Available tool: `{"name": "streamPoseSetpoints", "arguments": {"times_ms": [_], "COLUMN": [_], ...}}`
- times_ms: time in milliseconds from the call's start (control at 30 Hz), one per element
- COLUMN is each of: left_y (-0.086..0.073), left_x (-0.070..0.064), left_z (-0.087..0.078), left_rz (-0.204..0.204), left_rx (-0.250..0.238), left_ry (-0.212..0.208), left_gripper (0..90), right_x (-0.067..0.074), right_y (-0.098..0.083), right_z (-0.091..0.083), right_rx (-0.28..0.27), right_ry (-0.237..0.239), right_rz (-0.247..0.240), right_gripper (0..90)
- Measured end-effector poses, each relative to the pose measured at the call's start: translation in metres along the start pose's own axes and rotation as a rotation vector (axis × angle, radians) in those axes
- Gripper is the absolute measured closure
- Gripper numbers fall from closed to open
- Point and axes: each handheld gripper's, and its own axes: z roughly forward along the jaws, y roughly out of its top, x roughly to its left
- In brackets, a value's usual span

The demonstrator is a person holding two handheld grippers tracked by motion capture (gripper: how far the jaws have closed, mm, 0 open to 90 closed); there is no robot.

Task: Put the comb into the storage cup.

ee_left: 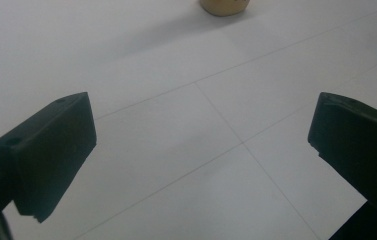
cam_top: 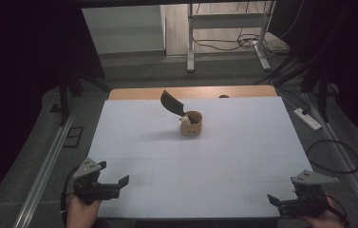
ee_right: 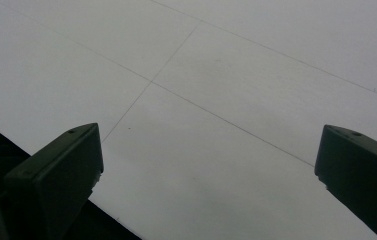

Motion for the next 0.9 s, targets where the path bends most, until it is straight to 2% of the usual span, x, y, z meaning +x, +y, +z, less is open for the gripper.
{"name": "streamPoseSetpoints", "arguments": {"times_ms": [433,900], "left_y": [-0.012,-0.02], "left_x": [0.001,-0.002], "left_z": [-0.009,-0.017], "left_rz": [-0.03,-0.023], "left_rx": [0.014,0.032], "left_ry": [0.006,0.041], "left_gripper": [0.0,0.0], "right_x": [0.0,0.0], "right_y": [0.0,0.0], "right_z": [0.0,0.0], "right_rx": [0.002,0.002], "right_ry": [-0.001,-0.004], "right_rz": [0.001,0.003], "right_gripper": [0.0,0.0]}}
